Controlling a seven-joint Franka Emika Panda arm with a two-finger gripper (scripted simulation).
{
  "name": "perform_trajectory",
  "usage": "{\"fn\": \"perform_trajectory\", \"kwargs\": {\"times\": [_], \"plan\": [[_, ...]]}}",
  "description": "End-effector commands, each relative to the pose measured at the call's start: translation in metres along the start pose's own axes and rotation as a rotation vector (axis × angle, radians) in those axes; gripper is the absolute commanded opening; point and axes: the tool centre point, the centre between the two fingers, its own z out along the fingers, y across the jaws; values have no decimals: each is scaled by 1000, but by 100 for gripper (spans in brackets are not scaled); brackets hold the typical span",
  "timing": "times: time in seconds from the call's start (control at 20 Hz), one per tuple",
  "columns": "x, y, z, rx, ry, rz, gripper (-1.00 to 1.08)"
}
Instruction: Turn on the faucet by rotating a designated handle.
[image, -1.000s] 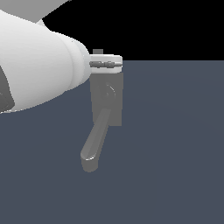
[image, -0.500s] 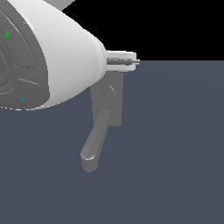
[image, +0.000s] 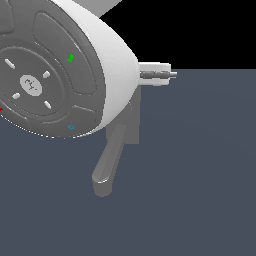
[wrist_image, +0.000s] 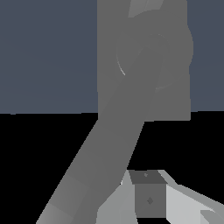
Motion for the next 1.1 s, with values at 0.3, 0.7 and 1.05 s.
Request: {"fn": "perform_trajectory", "kwargs": {"times": [0.3,0.7,1.05], "plan": [[-3,-32,7,8,-23,9,-100],[5,-51,5,28,-35,30,-100],[18,-64,6,23,-34,24,-100]]}}
